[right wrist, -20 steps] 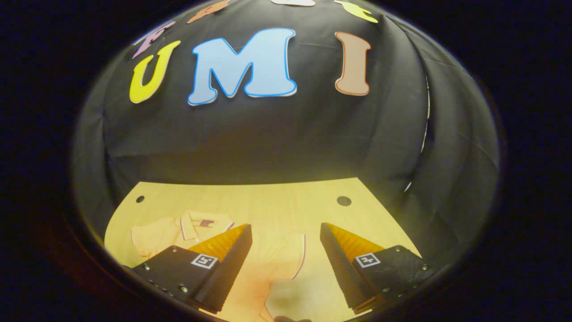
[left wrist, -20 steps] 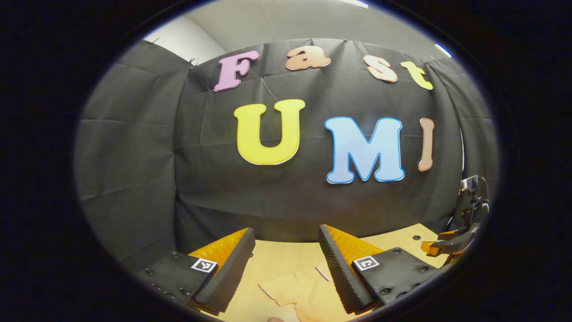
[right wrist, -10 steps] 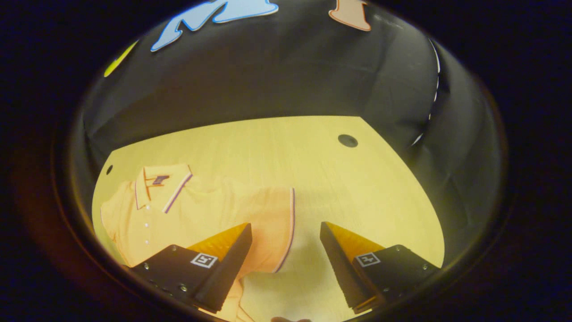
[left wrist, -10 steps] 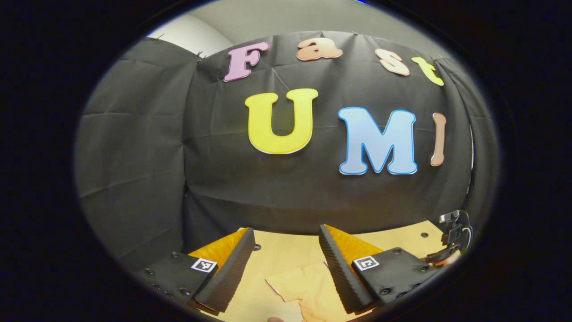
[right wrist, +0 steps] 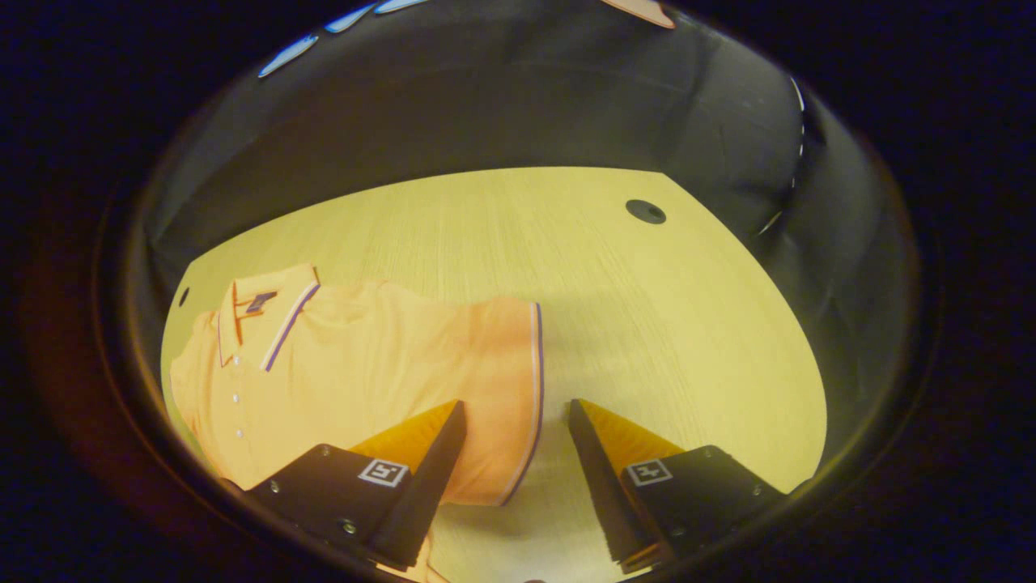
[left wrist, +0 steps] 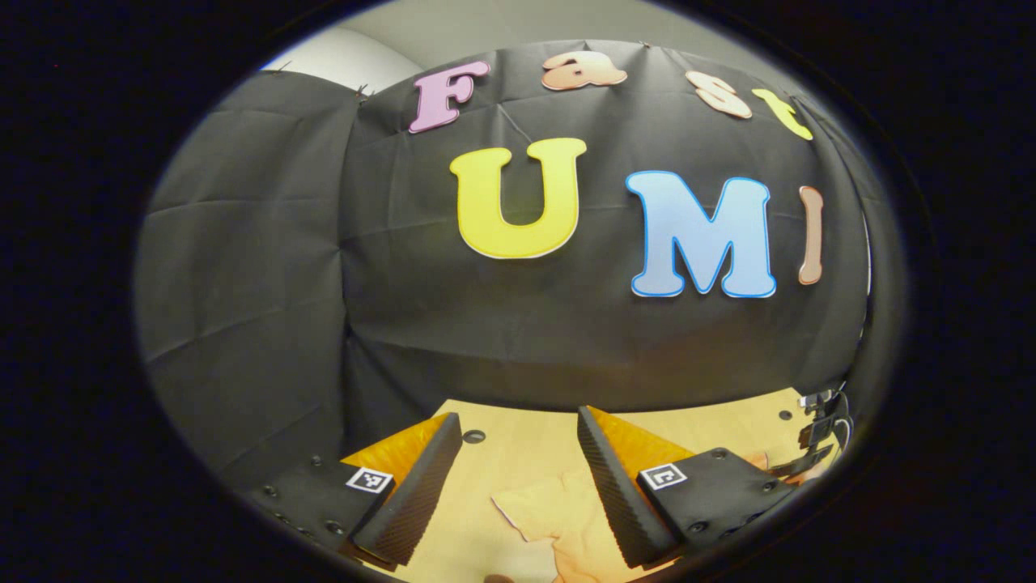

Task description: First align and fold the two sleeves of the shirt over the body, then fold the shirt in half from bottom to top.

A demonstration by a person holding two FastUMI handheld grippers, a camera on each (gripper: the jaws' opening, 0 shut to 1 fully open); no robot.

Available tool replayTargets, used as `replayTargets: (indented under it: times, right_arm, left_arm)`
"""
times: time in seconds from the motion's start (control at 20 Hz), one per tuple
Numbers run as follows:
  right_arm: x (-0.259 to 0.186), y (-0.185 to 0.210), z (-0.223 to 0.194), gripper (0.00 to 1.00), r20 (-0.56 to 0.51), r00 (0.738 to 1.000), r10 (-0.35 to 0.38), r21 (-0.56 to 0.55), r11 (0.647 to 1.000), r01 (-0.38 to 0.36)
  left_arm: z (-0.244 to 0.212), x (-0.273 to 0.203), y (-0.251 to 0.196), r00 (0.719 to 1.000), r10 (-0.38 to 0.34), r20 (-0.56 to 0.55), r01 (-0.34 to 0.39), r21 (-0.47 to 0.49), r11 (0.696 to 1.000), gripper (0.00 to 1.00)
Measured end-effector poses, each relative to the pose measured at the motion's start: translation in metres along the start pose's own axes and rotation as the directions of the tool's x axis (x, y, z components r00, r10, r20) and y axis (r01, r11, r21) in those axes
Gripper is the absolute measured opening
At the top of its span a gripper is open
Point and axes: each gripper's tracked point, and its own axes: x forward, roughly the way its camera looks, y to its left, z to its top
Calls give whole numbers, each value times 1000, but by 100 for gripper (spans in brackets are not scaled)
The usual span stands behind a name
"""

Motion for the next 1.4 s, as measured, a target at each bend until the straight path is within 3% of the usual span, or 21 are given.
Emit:
replayTargets:
  times: [0.05,0.1,0.15,0.2,0.25,0.3,0.55,0.7,1.0,1.2,1.4]
  right_arm:
    - [2,2,2,75,4,1000,11,-1,1000,-11]
    - [3,3,4,53,8,1000,15,2,1000,-15]
    - [3,5,3,46,3,1000,23,7,1000,-23]
    - [1,5,5,23,6,1000,18,16,1000,-18]
    - [5,7,6,21,13,999,31,13,999,-32]
    - [0,7,6,0,13,1000,22,21,1000,-23]
    - [2,11,8,1,12,1000,-1,-23,1000,1]
    - [-11,23,28,1,63,998,13,-41,999,-10]
    - [-45,110,62,2,151,973,174,-137,979,-154]
    - [-54,174,49,1,119,955,271,-229,944,-239]
    - [-48,217,18,1,49,949,311,-304,910,-282]
  left_arm:
    - [-2,1,-1,1000,0,-5,0,-2,1000,94]
    - [-3,3,-3,1000,-1,-9,1,-4,1000,94]
    - [-5,4,-4,1000,-3,-12,3,-7,1000,96]
    - [-5,5,-6,1000,-5,-14,5,-8,1000,94]
    - [-7,6,-7,1000,-6,-15,6,-9,1000,94]
    - [-7,7,-9,1000,-8,-17,8,-9,1000,95]
    - [-10,8,-9,1000,-8,-22,8,-11,1000,94]
    - [-14,5,-1,1000,10,-23,-9,13,1000,95]
    - [-19,-2,15,999,31,-23,-32,-1,1000,95]
    - [-25,-10,35,997,66,-31,-67,-2,998,95]
    - [-37,-21,59,993,112,-48,-113,-14,994,94]
